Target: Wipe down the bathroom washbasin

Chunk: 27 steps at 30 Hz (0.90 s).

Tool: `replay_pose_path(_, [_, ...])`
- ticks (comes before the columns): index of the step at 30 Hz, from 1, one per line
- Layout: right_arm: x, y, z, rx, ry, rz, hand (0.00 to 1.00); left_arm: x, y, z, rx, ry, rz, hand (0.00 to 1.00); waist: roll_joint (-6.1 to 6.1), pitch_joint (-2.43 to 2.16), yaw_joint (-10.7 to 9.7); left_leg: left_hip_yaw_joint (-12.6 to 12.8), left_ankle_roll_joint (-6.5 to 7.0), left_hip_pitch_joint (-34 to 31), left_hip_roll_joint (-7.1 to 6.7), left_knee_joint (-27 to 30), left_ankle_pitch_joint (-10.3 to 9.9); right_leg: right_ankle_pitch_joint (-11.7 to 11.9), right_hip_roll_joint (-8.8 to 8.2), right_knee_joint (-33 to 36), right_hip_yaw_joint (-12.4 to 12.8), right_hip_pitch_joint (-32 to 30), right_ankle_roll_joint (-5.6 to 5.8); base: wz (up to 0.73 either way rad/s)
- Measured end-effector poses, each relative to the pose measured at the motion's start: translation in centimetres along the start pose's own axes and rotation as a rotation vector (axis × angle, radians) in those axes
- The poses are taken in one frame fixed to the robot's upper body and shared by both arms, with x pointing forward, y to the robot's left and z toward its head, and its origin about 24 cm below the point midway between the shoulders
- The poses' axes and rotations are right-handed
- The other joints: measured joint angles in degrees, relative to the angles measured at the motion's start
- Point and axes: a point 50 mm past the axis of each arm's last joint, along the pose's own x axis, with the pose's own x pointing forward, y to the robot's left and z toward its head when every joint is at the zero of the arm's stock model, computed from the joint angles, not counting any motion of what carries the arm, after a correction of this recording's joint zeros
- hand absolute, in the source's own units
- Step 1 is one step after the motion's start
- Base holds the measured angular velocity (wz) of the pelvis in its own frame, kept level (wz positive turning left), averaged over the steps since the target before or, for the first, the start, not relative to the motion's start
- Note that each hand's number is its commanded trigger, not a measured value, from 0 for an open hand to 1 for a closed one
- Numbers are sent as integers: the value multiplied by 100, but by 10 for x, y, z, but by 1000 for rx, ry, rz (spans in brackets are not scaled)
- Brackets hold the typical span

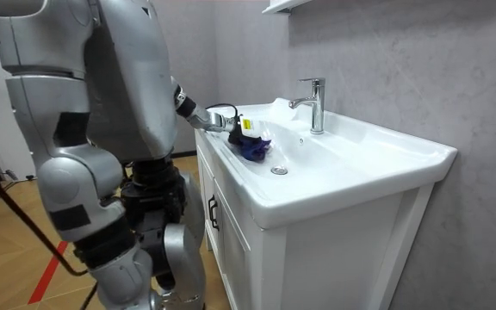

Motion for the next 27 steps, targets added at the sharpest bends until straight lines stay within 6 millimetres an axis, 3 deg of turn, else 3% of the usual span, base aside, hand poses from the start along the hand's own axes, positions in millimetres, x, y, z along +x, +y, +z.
replay_pose_path(4, [-1, -7, 7, -4, -21, -16, 0, -5, -6, -1, 37, 7, -6, 100, 97, -10, 102, -133, -2, -75, 11, 12, 8, 2, -26, -13, -305, -24, -3, -10])
replay_pose_path(6, [-2, -13, 6, -12, -26, -33, 0, -7, -9, 0, 44, 2, -13, 100, 169, -15, 121, -297, -4, -132, -4, 13, 10, 2, -89, -6, -790, -24, -3, -1])
replay_pose_path(8, [-2, -15, 5, -14, -23, -39, 0, -7, -10, 0, 44, 1, -15, 100, 198, -13, 120, -415, -8, -138, -4, -14, 14, 2, -112, 21, -1091, -13, -3, 16])
replay_pose_path(15, [-2, -17, 8, -25, -66, -44, 0, -8, -8, 2, 47, -5, -9, 100, 210, -1, 90, -455, -73, -120, -26, -182, 133, 2, -184, 34, -1639, -15, -2, 8])
replay_pose_path(20, [-3, -25, 13, -29, -74, -51, 0, -9, 0, 12, 67, -53, 5, 100, 231, 23, 10, -444, -50, -252, -166, -77, 231, -39, -334, -49, -1716, -98, -18, 1])
replay_pose_path(25, [-3, -22, 15, -88, -79, -45, 0, -6, 7, 15, 53, -84, -22, 100, 232, 30, -133, -254, -23, -279, -193, -1, 248, -75, -419, 22, -1757, -154, 60, 3])
replay_pose_path(27, [-3, -22, 16, -66, -90, -42, 0, -7, 11, 18, 19, -99, -32, 100, 234, 32, -161, -231, 49, -268, -261, -1, 293, -93, -523, 148, -1753, -185, 66, 2])
